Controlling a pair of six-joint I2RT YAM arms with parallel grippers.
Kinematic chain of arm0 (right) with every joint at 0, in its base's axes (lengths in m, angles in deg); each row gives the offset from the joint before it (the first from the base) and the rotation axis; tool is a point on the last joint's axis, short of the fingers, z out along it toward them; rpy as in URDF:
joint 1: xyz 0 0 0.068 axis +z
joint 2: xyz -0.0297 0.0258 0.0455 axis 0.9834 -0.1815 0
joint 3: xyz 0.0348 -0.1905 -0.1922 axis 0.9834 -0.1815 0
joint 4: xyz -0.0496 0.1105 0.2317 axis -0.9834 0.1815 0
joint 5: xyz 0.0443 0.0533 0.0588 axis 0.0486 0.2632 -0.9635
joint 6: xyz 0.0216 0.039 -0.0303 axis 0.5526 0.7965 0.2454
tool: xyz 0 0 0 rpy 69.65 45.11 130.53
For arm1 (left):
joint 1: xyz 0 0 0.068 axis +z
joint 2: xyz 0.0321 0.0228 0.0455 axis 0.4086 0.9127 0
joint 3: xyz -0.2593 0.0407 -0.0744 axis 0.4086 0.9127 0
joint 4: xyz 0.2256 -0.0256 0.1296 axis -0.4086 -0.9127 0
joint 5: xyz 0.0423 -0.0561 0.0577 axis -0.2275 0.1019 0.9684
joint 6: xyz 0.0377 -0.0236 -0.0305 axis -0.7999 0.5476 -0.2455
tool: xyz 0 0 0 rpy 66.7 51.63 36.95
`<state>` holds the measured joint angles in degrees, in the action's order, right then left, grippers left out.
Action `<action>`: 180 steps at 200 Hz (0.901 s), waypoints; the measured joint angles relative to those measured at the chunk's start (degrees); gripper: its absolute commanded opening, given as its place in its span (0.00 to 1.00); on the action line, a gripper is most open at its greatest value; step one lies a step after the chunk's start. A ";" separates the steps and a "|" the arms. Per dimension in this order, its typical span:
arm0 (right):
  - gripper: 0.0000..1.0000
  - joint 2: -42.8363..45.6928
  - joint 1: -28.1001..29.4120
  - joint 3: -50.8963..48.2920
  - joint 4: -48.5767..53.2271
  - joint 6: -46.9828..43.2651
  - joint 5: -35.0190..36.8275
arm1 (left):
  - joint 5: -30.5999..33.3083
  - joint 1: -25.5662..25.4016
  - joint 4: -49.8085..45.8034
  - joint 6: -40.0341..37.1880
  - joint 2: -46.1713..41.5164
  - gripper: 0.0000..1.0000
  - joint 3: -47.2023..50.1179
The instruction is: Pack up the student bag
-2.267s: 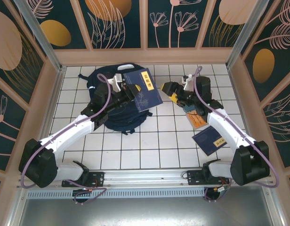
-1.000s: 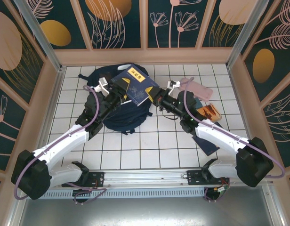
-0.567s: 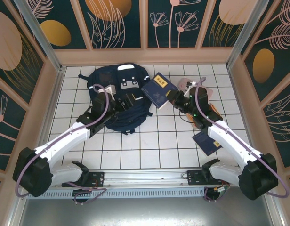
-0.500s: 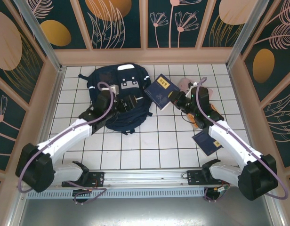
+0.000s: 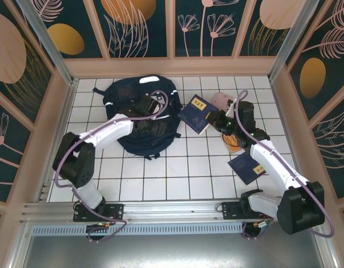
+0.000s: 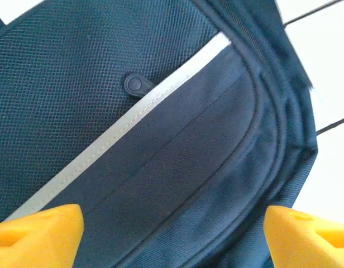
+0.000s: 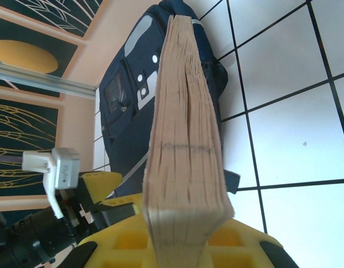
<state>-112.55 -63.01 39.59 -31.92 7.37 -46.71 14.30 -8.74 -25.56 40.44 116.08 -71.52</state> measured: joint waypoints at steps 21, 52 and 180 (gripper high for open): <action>0.06 -0.02 -0.17 0.00 0.13 -0.31 -0.57 | 5.53 -0.07 -2.71 -5.05 2.62 0.78 -1.75; 0.05 -0.22 -0.17 0.00 0.46 -0.26 -0.70 | 7.72 -0.09 -5.27 -11.52 3.89 0.69 -2.32; 0.05 -0.33 1.33 -0.20 0.24 3.19 1.09 | 10.08 -0.42 -7.43 -19.63 9.20 0.11 -7.39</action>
<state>-112.88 -61.67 39.39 -31.68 10.56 -45.61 24.37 -9.16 -32.99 20.81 125.28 -78.91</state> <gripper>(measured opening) 0.113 0.157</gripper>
